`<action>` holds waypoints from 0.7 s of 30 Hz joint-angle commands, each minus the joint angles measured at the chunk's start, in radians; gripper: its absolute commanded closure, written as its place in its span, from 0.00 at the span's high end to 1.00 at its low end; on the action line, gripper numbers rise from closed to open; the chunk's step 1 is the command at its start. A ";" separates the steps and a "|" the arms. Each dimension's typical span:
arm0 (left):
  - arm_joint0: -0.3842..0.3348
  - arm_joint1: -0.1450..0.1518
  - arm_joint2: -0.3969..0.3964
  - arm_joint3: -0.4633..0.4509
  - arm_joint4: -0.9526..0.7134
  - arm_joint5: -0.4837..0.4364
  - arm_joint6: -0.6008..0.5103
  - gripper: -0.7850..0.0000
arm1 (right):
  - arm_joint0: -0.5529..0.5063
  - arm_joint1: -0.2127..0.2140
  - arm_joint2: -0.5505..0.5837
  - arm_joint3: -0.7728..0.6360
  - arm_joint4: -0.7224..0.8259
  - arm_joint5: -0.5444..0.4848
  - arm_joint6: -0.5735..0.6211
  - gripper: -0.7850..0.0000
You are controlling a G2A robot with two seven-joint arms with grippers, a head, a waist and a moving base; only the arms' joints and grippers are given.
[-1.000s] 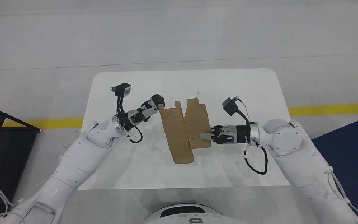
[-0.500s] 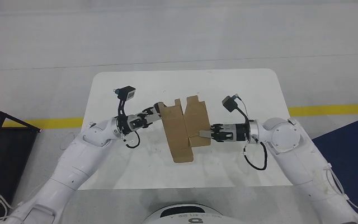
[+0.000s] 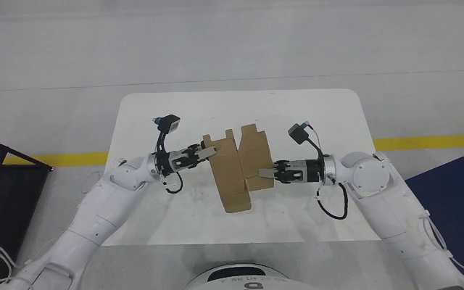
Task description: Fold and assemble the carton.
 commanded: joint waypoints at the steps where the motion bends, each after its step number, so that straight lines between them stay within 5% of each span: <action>1: -0.002 -0.001 -0.004 0.008 0.000 0.000 0.000 0.00 | 0.001 0.000 -0.002 0.001 0.001 0.002 -0.001 0.13; 2: -0.003 -0.002 -0.008 0.013 -0.003 0.000 0.000 0.00 | 0.002 0.000 -0.003 0.001 0.002 0.003 -0.003 0.30; 3: -0.003 -0.003 -0.014 0.020 -0.009 0.000 0.000 0.00 | 0.002 0.000 -0.006 0.001 0.005 0.003 -0.002 0.78; 4: -0.003 -0.005 -0.021 0.027 -0.019 0.000 0.000 0.00 | 0.003 0.000 -0.007 0.000 0.006 0.002 -0.002 1.00; 14: -0.002 -0.056 -0.037 0.136 -0.127 0.008 0.200 0.00 | -0.023 -0.001 0.020 0.020 0.100 -0.098 -0.096 1.00; 21: -0.009 -0.097 -0.005 0.127 -0.125 0.112 0.397 0.00 | -0.007 -0.013 -0.017 0.023 -0.011 -0.056 -0.213 1.00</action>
